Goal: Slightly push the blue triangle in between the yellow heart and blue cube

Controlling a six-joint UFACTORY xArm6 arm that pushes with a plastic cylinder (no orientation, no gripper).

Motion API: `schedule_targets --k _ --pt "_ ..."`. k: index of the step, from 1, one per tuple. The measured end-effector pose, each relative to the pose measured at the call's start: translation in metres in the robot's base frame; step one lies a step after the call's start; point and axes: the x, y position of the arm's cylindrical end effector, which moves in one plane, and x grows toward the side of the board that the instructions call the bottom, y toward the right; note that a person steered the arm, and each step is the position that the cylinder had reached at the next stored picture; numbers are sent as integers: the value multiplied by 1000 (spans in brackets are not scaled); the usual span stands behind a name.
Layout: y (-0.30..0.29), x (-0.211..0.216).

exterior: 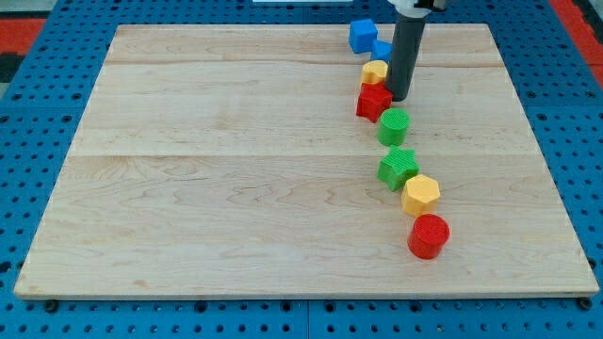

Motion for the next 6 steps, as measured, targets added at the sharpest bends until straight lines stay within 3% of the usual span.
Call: schedule_targets --k 2,4,6 --pt "25 -14" --pt "64 -73" --pt "39 -92"
